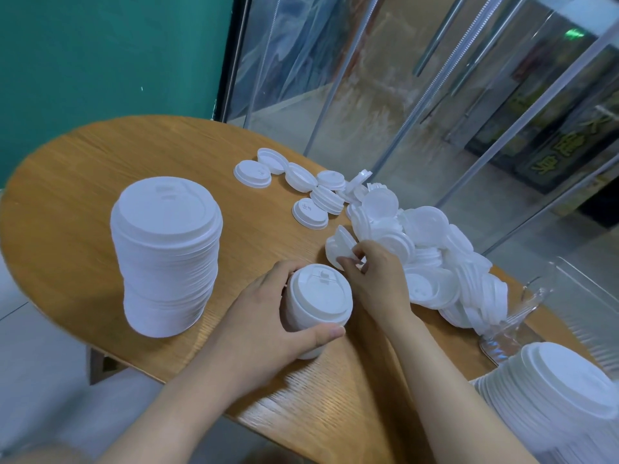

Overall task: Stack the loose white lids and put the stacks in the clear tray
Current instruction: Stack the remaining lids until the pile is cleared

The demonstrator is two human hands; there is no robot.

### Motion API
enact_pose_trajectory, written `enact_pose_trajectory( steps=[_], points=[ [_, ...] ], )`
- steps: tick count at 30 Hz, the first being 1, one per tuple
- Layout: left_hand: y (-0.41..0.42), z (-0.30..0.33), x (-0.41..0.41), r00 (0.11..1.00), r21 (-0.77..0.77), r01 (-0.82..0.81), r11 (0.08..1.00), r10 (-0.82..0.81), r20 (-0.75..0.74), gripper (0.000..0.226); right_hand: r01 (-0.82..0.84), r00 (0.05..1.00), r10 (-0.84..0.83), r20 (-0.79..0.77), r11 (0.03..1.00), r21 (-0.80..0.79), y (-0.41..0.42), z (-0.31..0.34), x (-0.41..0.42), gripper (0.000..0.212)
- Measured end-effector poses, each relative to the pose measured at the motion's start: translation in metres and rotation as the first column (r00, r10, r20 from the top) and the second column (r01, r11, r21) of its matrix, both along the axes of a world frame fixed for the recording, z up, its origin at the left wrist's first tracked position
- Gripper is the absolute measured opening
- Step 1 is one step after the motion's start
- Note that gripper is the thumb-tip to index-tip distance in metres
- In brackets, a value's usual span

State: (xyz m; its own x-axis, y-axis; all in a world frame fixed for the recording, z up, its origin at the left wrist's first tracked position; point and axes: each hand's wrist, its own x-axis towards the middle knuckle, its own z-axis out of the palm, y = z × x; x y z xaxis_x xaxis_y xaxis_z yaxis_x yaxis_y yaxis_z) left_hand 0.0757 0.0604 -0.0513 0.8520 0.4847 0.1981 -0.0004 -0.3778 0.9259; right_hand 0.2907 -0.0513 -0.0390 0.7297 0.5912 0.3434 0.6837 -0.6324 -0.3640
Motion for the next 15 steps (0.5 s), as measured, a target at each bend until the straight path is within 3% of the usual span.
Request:
enact_pose_trajectory(
  steps=[4,6,8,11,15],
  points=[
    [0.000,0.002,0.001,1.000,-0.003,0.003,1.000,-0.003,0.005,0.073,0.008,1.000,-0.003,-0.030,0.990,0.140,-0.015,0.017,-0.014,0.025],
    [0.001,0.003,0.001,1.000,-0.010,0.008,1.000,-0.008,0.009,0.071,-0.023,0.993,0.049,-0.105,0.970,0.241,-0.027,0.027,-0.025,0.027],
    [0.001,0.003,0.000,1.000,-0.017,0.014,1.000,-0.014,0.016,0.071,-0.038,0.968,0.107,-0.227,0.957,0.287,-0.040,0.035,-0.035,0.015],
    [0.000,0.003,-0.001,1.000,-0.024,0.015,1.000,-0.014,0.026,0.072,-0.015,0.881,0.145,-0.450,0.960,0.279,-0.057,0.036,-0.046,0.017],
    [-0.001,0.003,-0.001,1.000,-0.040,0.002,0.999,-0.001,0.022,0.075,0.029,0.860,0.069,-0.505,0.982,0.184,-0.071,0.025,-0.055,0.029]
  ],
)
